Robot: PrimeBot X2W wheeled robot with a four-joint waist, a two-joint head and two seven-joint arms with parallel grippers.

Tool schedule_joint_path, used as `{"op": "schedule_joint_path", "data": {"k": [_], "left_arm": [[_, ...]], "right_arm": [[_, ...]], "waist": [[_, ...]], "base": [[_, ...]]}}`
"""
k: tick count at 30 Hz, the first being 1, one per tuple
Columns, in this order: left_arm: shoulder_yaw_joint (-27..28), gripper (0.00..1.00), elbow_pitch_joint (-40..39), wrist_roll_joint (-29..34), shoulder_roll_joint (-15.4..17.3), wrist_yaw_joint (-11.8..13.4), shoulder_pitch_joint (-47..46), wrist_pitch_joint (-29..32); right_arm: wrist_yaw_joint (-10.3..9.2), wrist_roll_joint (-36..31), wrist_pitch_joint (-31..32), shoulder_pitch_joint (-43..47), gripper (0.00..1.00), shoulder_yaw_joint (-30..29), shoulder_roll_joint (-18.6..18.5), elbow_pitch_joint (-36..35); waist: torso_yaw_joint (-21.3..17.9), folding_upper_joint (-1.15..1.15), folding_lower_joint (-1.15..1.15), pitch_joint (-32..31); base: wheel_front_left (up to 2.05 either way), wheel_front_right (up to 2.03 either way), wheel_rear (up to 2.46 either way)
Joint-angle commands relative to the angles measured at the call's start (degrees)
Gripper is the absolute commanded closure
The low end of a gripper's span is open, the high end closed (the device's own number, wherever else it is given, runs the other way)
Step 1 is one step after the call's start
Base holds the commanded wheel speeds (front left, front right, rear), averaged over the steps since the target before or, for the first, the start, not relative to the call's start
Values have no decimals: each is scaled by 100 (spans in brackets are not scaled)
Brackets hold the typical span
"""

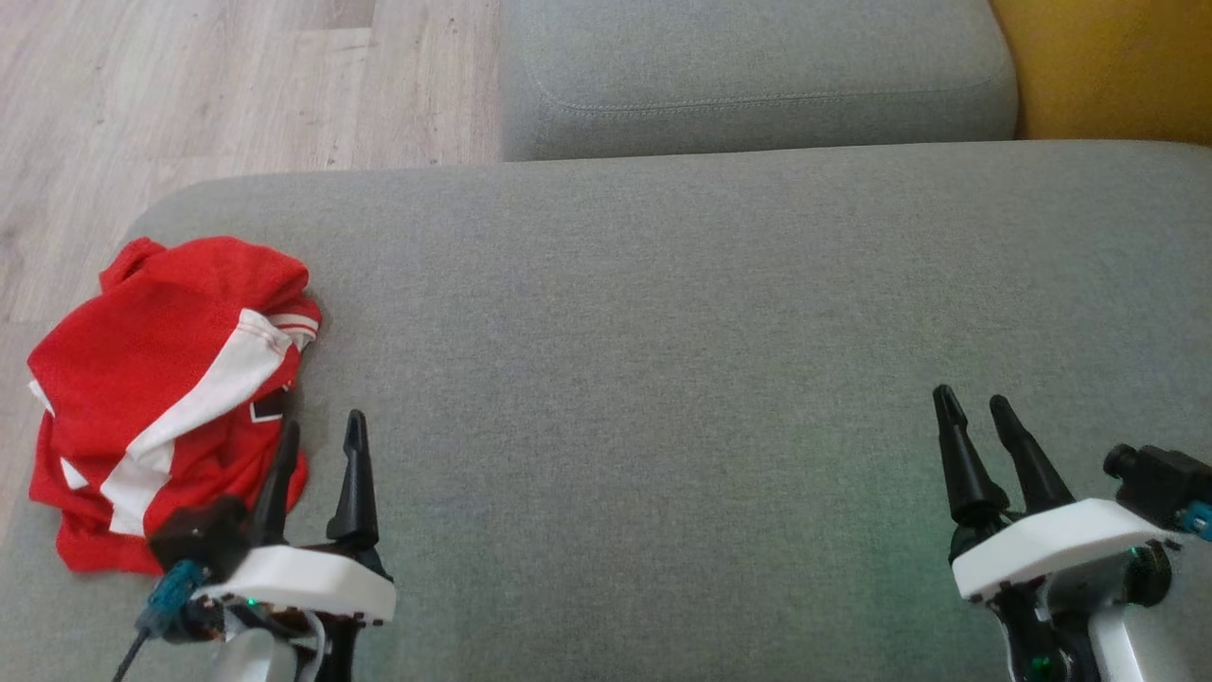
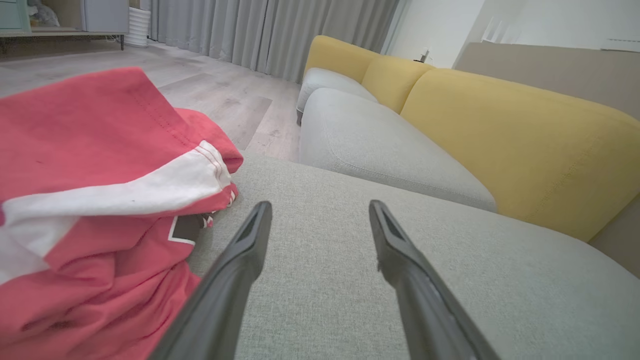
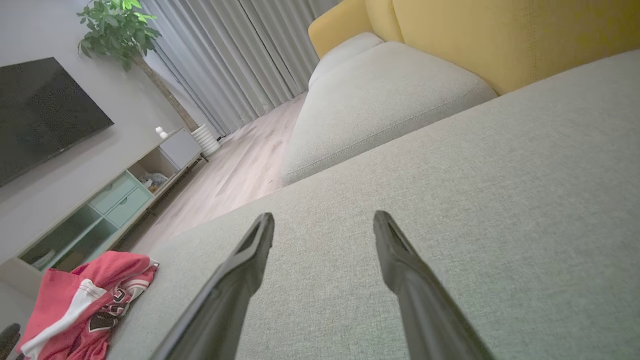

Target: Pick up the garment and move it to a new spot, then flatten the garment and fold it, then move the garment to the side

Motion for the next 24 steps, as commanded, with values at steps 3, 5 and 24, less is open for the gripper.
{"op": "schedule_joint_path", "data": {"k": [3,5,24], "left_arm": [[118,0,-134,217,122,29,-383,-20],[115,0,-120,320,138,39,-391,16],[-63,0,-121,1444,303,174,-434,100]], "right_arm": [[-3,-298,52,-132,0,113,-105,-296],[-3,-445,59,-120,0,131,-105,-343],[-4,-1713,222,-6,0,38,39,-645]], "waist": [[11,0,0,0],[17,0,0,0],[72,0,0,22]], "base": [[0,0,0],[0,0,0],[0,0,0]]}}
